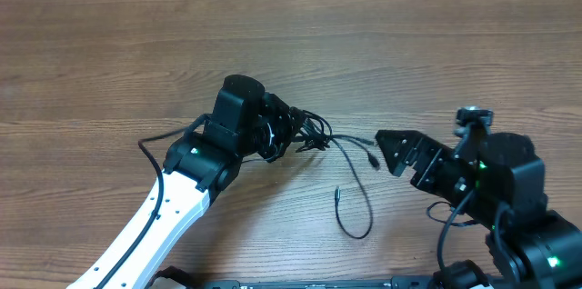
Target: Untangle cables
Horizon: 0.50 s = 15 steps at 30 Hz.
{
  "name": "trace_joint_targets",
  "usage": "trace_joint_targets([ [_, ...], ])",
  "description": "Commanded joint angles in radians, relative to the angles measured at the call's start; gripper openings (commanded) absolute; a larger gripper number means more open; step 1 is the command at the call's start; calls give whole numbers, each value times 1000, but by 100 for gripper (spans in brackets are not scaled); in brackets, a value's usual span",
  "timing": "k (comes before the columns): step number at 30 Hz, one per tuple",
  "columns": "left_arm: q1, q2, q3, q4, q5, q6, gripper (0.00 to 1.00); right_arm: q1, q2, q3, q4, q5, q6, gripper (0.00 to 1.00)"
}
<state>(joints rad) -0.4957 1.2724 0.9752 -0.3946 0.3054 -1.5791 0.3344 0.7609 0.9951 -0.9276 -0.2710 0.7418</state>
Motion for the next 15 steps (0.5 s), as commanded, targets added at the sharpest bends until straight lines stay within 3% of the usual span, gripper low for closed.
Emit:
trace_joint_targets([
  [1,5,-5,4,4,-87,-317,4,19,40,-59,1,-162,13,100],
  [6,5,-5,4,-18,-143,-494,5,114,126,-120,44,-179,-43,95],
  [10,5,-5,4,-24,-201,-506,4,214,195,-125,151,-125,-128,90],
  [15,6,-5,4,-21,-213,-506,5,344,309,-125,266,124,-175,90],
])
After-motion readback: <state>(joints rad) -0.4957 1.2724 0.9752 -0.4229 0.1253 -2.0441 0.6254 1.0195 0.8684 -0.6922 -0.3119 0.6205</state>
